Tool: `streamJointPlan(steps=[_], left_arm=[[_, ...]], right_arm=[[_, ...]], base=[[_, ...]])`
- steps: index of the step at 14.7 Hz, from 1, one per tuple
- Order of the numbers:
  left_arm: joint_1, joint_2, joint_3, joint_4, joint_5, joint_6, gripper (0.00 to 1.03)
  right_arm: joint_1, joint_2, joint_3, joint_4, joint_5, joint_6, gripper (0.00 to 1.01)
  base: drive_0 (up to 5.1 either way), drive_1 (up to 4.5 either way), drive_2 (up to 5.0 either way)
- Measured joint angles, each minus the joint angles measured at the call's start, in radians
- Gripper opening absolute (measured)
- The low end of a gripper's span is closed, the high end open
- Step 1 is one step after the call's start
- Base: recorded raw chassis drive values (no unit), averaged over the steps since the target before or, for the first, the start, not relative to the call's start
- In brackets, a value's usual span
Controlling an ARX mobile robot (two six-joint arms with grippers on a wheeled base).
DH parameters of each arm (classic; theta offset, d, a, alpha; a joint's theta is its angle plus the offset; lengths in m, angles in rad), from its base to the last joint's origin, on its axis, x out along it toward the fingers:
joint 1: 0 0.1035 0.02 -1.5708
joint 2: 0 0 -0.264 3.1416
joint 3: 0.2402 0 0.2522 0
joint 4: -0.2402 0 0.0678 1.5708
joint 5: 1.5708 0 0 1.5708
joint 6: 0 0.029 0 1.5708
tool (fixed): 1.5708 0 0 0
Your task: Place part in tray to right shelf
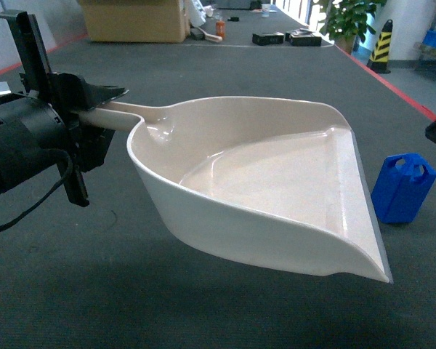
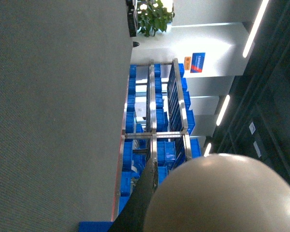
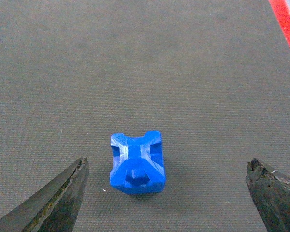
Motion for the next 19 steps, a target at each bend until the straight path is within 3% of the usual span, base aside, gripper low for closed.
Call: streamJointPlan(steps=[1, 3, 4, 6, 9, 11, 12, 16, 17, 19], left_arm=[[0.0, 0.0, 0.0, 0.0, 0.0, 0.0, 0.13], [0.0, 0.0, 0.0, 0.0, 0.0, 0.0, 0.13], [0.0, 0.0, 0.0, 0.0, 0.0, 0.0, 0.13], [0.0, 0.0, 0.0, 0.0, 0.0, 0.0, 0.13], [0.0, 0.0, 0.0, 0.0, 0.0, 0.0, 0.13], [0.0, 0.0, 0.0, 0.0, 0.0, 0.0, 0.13], [0.0, 0.0, 0.0, 0.0, 0.0, 0.0, 0.13], [0.0, 0.0, 0.0, 0.0, 0.0, 0.0, 0.13], [0.0, 0.0, 0.0, 0.0, 0.0, 0.0, 0.13], [0.0, 0.0, 0.0, 0.0, 0.0, 0.0, 0.13]], right_arm=[[0.011, 0.146, 0.117, -0.056, 0.021, 0.019, 0.98], [0.049, 0.336, 0.222, -0.082, 0.033, 0.056, 0.95], [0.062, 0.349, 0.208, -0.043, 0.077, 0.049, 0.64], [0.066, 0.29, 0.154, -0.003, 0.08, 0.049, 0.49], [0.076, 0.066, 0.023, 0.097, 0.128, 0.01, 0.46], [0.124, -0.097, -0.013, 0.153, 0.15, -0.019, 0.46], [0.174, -0.16, -0.017, 0.195, 0.123, -0.016, 0.46], [0.253, -0.212, -0.02, 0.219, 0.037, 0.035, 0.46], [0.275, -0.212, -0.019, 0.209, 0.011, 0.057, 0.46], [0.348, -0.152, 0.004, 0.154, -0.04, 0.149, 0.46]], base=[[0.0, 0.0, 0.0], [0.0, 0.0, 0.0], [0.0, 0.0, 0.0], [0.0, 0.0, 0.0], [0.0, 0.0, 0.0], [0.0, 0.0, 0.0], [0.0, 0.0, 0.0], [0.0, 0.0, 0.0], [0.0, 0.0, 0.0], [0.0, 0.0, 0.0]])
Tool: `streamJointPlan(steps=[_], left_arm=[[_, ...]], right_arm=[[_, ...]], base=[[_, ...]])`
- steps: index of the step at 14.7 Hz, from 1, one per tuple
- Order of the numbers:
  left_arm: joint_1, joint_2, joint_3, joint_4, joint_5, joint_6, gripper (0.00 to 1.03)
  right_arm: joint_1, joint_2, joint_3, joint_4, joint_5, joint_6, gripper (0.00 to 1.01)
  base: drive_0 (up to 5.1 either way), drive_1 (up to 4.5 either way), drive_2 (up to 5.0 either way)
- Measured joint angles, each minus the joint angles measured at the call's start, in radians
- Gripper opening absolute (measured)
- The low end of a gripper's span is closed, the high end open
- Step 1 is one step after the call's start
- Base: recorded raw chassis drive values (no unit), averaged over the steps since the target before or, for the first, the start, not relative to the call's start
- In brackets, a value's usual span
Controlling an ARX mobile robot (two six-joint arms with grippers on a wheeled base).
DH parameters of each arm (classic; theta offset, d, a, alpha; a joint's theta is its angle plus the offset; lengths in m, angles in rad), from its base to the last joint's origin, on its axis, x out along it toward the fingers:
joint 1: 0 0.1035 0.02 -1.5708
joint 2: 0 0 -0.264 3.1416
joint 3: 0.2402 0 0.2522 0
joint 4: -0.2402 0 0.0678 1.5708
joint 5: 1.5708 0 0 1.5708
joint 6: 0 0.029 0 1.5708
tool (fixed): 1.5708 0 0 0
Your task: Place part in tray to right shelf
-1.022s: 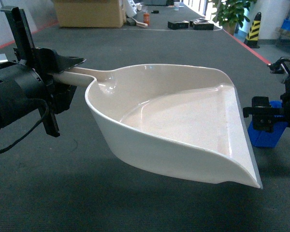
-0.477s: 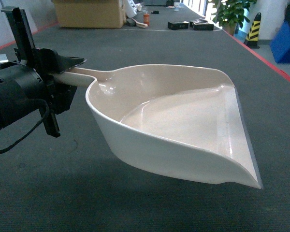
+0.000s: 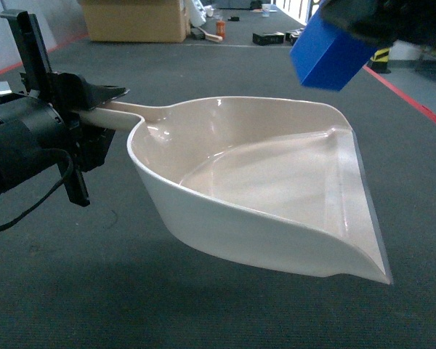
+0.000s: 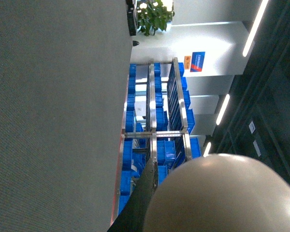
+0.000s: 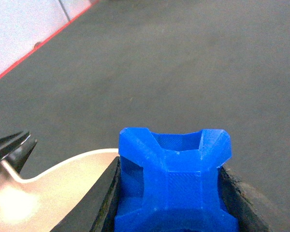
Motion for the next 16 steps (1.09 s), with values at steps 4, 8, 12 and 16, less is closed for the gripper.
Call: streamJointPlan(steps=[4, 8, 12, 16], left_arm=[[0.0, 0.0, 0.0, -0.001, 0.0, 0.0, 0.13], [0.0, 0.0, 0.0, -0.001, 0.0, 0.013, 0.13], [0.0, 0.0, 0.0, 0.0, 0.0, 0.015, 0.13], [0.0, 0.0, 0.0, -0.002, 0.0, 0.017, 0.13]], right_arm=[[0.04, 0.077, 0.029, -0.035, -0.161, 0.207, 0.61], [-0.062, -0.21, -0.117, 0.033, -0.108, 0.189, 0.97], [-0.134, -0.366, -0.386, 0.261, 0.228, -0.096, 0.76], [-0.215, -0.537, -0.607, 0.301, 0.175, -0.183, 0.23]], base=[[0.0, 0.0, 0.0], [0.0, 0.0, 0.0], [0.0, 0.0, 0.0], [0.0, 0.0, 0.0]])
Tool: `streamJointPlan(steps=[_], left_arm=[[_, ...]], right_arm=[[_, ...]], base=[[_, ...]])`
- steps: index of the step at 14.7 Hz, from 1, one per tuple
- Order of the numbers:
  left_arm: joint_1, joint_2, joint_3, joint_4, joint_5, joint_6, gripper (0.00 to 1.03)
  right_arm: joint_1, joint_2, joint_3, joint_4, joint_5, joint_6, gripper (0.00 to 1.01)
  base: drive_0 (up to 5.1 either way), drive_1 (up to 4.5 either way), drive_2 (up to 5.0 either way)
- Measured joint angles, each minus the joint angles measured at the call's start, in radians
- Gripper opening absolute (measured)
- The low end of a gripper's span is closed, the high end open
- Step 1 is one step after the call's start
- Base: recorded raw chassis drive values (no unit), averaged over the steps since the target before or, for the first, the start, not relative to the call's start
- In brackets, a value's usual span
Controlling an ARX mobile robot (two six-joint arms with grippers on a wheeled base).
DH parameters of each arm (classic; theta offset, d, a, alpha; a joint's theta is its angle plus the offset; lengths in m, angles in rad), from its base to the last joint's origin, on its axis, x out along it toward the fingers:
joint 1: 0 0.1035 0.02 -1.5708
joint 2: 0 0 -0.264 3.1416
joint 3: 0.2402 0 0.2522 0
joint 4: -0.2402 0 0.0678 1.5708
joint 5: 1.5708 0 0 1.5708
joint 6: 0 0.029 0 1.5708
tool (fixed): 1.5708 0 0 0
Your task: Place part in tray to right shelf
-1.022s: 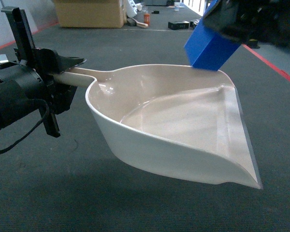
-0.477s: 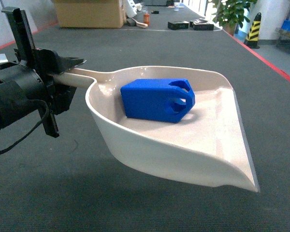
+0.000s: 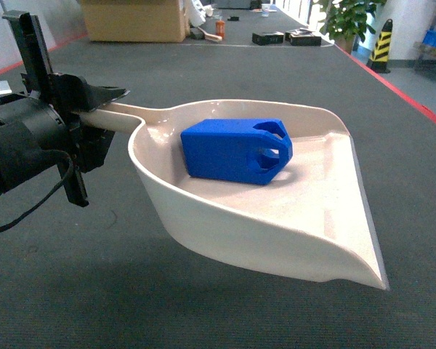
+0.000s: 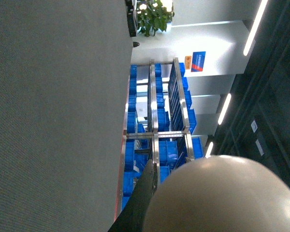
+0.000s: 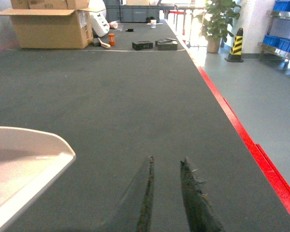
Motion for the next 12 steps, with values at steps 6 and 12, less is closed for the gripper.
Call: streamJointPlan(steps=[6, 12], left_arm=[[0.0, 0.0, 0.0, 0.0, 0.0, 0.0, 0.13], [0.011, 0.0, 0.0, 0.0, -0.008, 0.001, 0.13]], right_arm=[[-0.135, -0.221, -0.164, -0.063, -0.129, -0.011, 0.03], [-0.132, -0.232, -0.17, -0.061, -0.138, -0.011, 0.76]], base=[[0.0, 0.0, 0.0], [2.4, -1.29, -1.3]])
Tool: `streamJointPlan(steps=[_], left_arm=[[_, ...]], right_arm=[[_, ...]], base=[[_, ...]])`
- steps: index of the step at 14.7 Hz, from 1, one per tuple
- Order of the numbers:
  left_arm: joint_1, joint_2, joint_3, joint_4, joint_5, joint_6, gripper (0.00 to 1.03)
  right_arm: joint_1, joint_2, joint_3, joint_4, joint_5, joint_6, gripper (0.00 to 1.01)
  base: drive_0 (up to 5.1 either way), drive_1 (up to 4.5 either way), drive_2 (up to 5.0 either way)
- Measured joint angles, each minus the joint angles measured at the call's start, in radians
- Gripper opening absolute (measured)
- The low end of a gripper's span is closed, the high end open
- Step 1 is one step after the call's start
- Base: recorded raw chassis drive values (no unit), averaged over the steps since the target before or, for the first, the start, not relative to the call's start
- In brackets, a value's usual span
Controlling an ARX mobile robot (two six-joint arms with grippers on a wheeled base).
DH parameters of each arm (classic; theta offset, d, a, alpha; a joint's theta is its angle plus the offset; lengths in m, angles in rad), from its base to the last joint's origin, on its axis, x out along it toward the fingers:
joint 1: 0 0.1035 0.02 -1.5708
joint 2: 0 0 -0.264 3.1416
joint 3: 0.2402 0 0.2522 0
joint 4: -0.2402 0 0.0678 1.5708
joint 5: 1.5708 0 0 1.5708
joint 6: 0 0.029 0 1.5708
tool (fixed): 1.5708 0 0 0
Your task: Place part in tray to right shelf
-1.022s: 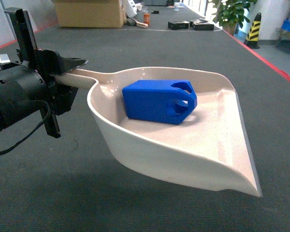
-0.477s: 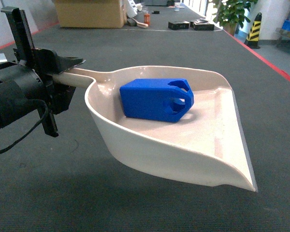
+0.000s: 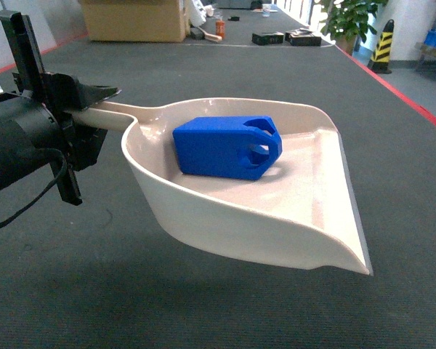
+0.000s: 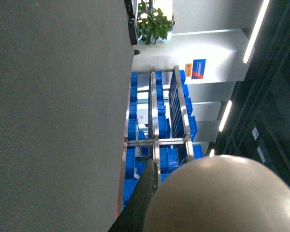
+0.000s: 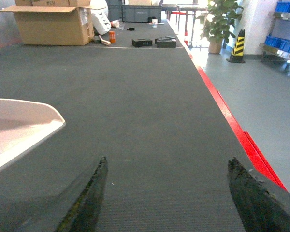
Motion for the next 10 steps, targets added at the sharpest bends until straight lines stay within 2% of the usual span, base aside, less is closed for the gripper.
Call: streamJointPlan(steps=[2, 10], left_arm=[[-0.006, 0.0, 0.0, 0.0, 0.005, 0.0, 0.13], [-0.011, 0.0, 0.001, -0.001, 0.008, 0.0, 0.13]], right_arm=[[0.0, 0.0, 0.0, 0.0, 0.0, 0.0, 0.98], [0.0, 0.0, 0.0, -0.001, 0.0, 0.0, 0.98]], base=[[4.7, -2.77, -2.8], [5.0, -2.44, -2.4]])
